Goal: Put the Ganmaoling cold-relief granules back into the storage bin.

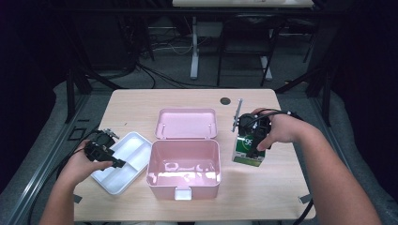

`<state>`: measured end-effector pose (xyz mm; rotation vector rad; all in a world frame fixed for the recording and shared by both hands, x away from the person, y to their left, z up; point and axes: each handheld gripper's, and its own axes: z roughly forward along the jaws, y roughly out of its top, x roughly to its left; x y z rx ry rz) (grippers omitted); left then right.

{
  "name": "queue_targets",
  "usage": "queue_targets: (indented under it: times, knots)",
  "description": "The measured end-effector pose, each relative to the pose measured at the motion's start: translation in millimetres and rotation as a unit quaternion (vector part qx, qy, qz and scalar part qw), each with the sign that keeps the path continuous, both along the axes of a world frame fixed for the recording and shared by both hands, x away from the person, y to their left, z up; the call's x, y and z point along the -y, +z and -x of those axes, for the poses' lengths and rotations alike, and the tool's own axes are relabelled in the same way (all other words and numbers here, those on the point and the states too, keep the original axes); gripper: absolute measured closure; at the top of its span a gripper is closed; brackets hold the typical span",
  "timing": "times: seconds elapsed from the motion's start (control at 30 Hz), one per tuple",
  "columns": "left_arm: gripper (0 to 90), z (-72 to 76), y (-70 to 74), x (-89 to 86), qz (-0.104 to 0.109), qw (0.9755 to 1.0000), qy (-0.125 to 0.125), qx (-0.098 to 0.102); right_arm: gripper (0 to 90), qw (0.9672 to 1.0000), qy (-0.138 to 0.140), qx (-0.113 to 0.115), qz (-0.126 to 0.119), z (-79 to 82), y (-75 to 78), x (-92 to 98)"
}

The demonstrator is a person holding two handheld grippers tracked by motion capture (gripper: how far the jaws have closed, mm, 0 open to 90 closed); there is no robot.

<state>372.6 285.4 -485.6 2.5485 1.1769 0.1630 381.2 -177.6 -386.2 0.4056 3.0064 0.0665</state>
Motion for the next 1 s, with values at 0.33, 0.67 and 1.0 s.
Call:
queue_targets:
  times: [0.33, 0.67, 1.0]
  knots:
    - [31.0, 0.2, -0.6, 0.7, 0.0, 1.0, -0.001, 0.0, 16.0, 0.9998, 0.015, -0.005, 0.009, 6.4, 16.3, -9.6]
    - [31.3, 0.6, -0.4, 1.1, 0.001, 1.0, -0.002, -0.001, 15.9, 0.9989, 0.044, -0.003, 0.017, 15.8, 32.6, -31.3]
    - [31.3, 0.5, -0.9, 1.6, 0.001, 1.0, -0.003, -0.002, 16.0, 0.9978, 0.062, -0.008, 0.021, 20.5, 39.1, -55.4]
